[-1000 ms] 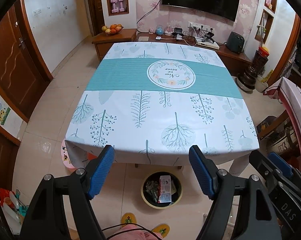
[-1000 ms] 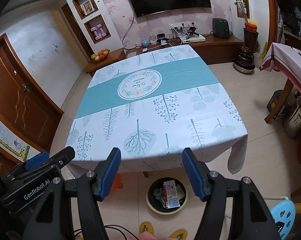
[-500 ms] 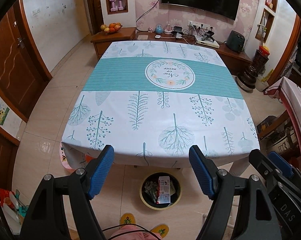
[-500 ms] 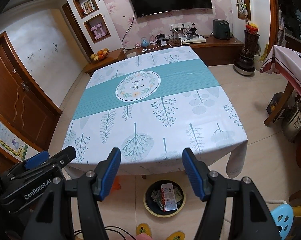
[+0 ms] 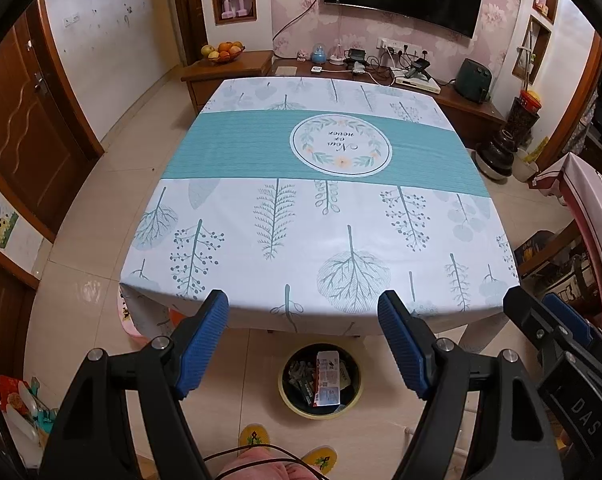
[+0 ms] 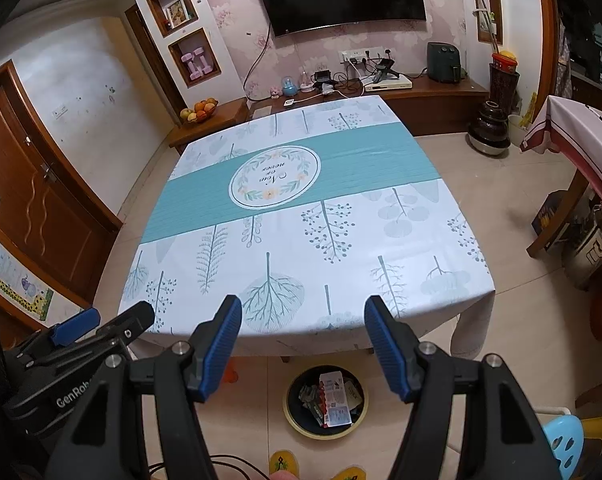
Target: Collect trash
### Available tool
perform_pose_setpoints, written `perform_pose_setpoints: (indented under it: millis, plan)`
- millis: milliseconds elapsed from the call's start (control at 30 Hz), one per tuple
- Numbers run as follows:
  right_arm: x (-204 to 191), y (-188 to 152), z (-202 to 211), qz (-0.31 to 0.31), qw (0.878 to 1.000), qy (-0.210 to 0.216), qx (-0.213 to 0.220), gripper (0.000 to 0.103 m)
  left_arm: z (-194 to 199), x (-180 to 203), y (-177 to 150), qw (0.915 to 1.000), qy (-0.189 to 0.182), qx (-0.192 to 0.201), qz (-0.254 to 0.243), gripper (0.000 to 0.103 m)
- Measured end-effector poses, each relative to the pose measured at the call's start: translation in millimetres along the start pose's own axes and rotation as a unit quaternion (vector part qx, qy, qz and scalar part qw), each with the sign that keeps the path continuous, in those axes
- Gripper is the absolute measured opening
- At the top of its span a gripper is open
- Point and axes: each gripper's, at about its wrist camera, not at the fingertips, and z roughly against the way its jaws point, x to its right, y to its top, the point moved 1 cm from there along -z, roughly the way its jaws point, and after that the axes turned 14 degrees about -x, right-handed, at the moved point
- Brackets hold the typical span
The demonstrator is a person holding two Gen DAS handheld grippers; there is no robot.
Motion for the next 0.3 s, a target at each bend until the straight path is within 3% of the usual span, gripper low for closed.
perform_pose_setpoints:
  millis: [300]
  plan:
    - [0.1, 2.9, -0.3, 0.001, 1.0, 0.0, 0.0, 0.065, -8.0, 1.6, -4.5, 1.0, 0.001, -0.002, 0.002, 0.075]
